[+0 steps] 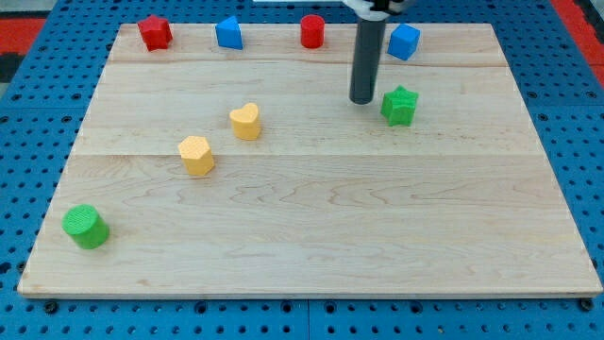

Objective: Place the arm in between the yellow blocks

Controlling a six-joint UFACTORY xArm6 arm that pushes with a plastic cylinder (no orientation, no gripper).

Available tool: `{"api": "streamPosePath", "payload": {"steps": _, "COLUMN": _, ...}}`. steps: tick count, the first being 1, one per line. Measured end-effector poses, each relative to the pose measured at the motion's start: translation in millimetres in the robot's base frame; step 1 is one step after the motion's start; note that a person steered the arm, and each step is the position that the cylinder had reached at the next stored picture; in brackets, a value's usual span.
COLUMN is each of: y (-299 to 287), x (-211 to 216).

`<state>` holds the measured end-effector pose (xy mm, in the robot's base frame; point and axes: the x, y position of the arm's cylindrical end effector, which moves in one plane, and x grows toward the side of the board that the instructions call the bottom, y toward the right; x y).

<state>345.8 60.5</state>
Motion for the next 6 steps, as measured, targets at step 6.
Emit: {"api": "streamPosePath", "payload": {"steps": 6, "y": -129.9, "x": 79.8}}
